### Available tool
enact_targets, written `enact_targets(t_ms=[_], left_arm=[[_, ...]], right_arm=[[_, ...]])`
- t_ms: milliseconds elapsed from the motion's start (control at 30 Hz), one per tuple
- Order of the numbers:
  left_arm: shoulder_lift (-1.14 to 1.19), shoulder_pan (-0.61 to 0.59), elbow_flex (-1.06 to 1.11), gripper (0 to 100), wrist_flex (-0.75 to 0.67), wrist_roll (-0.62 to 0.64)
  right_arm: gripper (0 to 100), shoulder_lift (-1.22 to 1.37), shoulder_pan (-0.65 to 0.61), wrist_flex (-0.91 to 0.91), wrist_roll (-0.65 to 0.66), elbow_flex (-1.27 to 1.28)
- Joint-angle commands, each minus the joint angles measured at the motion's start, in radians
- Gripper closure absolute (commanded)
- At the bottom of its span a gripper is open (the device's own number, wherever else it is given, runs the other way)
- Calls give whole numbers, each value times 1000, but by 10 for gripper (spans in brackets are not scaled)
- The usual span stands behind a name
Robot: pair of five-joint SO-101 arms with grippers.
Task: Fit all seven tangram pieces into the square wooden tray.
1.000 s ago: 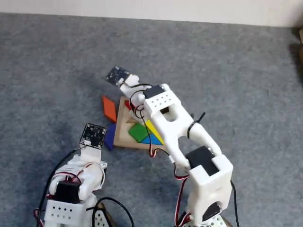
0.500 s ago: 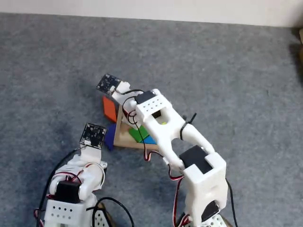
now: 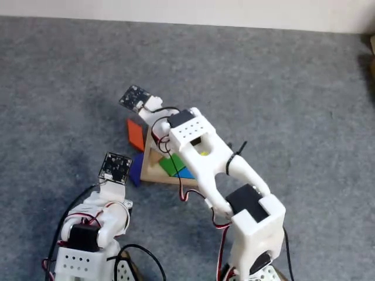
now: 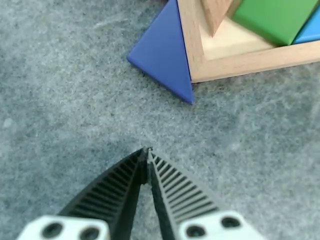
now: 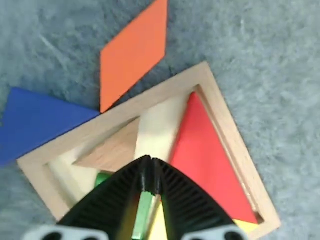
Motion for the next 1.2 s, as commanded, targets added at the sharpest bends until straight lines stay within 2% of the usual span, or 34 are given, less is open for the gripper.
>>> enact_targets(t_ms=[0, 233, 633, 833, 1100, 1167], left_arm=[[-33, -8, 19, 993, 5, -8], [-33, -8, 19, 993, 5, -8], [-33, -8, 19, 993, 5, -8], [-33, -8, 19, 993, 5, -8], [-33, -8, 19, 993, 5, -8], [-33, -8, 19, 993, 5, -8]], right_arm=[[994, -71, -39, 5, -35, 10], [994, -73, -85, -139, -35, 168], [994, -76, 84, -143, -31, 213], [994, -81, 107, 15, 75, 202], [994, -211, 105, 67, 71, 159], [994, -268, 91, 59, 31, 199]])
